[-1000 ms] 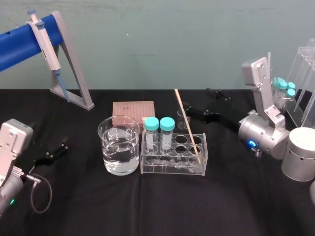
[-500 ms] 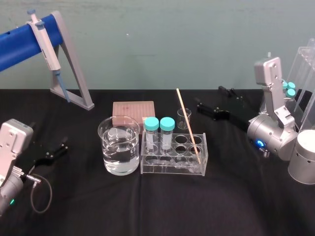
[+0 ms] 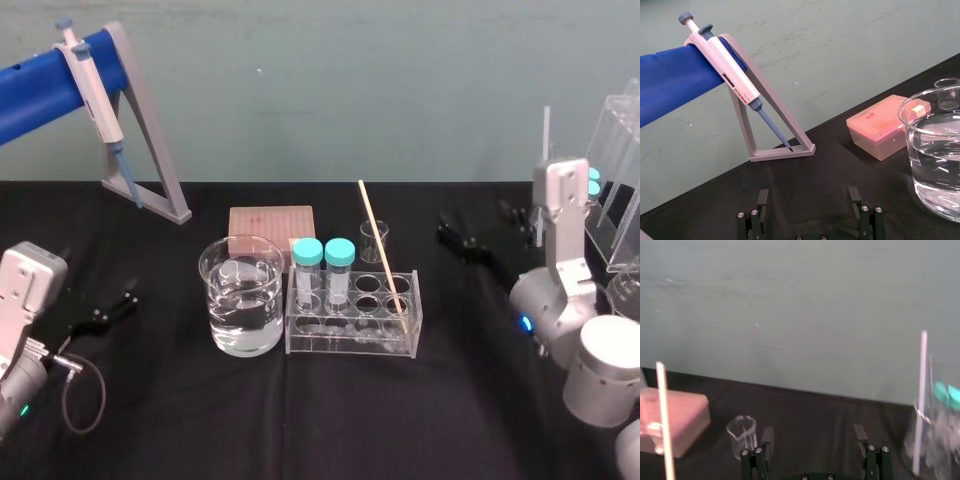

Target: Hold the thermometer with one hand and immerse one end into the beaker, then reinsert it into the test tube rack.

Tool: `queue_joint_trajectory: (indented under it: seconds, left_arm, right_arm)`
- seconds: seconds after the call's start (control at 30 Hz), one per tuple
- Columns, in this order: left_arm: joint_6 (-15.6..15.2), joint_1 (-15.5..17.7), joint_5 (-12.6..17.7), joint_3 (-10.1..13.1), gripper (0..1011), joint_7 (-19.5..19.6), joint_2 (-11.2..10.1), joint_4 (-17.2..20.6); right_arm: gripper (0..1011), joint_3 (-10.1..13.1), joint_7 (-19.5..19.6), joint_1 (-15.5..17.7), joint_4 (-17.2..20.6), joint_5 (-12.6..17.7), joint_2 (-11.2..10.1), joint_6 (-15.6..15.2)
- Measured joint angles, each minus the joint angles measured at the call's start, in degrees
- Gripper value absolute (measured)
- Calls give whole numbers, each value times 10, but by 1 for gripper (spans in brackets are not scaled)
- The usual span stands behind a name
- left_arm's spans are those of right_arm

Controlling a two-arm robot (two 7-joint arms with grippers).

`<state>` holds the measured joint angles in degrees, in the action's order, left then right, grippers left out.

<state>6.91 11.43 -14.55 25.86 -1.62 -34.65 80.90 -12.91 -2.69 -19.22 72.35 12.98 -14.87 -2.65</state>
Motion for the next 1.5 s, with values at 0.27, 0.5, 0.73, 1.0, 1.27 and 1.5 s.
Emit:
queue_joint_trajectory:
  seconds: [0.27,0.5,0.73,1.0,1.27,1.5]
  left_arm:
    - [0,0,0,0,1004,0,0,0]
    - [0,0,0,0,1004,0,0,0]
    - [0,0,0,0,1004,0,0,0]
    - [0,0,0,0,1004,0,0,0]
    - [0,0,0,0,1004,0,0,0]
    - [0,0,0,0,1004,0,0,0]
  right_arm:
    - [1003,7,14,13,-27,-12,18,11]
    - [1003,10,13,14,-35,-15,23,17]
    - [1003,9,12,13,-33,-15,21,17]
    - [1003,9,11,13,-32,-14,20,16]
    - [1003,8,10,12,-32,-13,20,15]
    - [1003,8,10,12,-31,-13,20,14]
